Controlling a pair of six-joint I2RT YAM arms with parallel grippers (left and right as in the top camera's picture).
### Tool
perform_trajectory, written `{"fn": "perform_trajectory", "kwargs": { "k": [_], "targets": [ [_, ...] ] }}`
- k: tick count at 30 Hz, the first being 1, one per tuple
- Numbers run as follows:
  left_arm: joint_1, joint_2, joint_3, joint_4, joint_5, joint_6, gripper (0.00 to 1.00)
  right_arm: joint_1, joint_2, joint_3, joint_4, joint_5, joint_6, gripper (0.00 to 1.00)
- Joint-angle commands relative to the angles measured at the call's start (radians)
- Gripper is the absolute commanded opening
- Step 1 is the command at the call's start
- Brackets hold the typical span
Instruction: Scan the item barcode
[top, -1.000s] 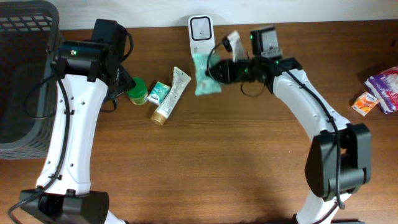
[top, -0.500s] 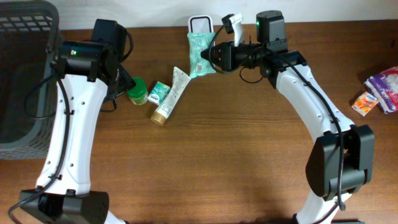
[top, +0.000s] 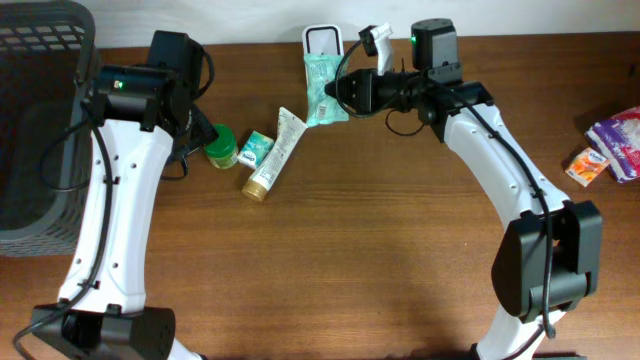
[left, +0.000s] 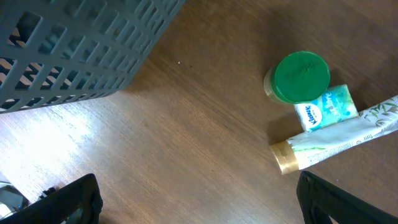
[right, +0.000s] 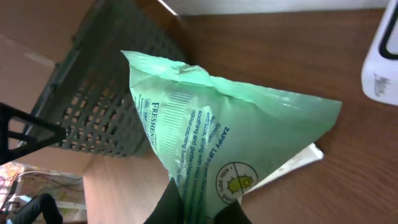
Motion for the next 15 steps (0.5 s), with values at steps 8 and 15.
{"fn": "perform_trajectory", "kwargs": {
  "k": [8,15],
  "targets": [
    [0.001,-0.003,-0.001,-0.002,-0.011,0.013,0.99,0.002,-0.024,0.028,-0.084,0.151,0.005,0.04],
    [0.0,-0.003,-0.001,-0.002,-0.011,0.012,0.99,0.15,-0.005,0.027,-0.292,1.234,-0.103,0.04]
  ]
}}
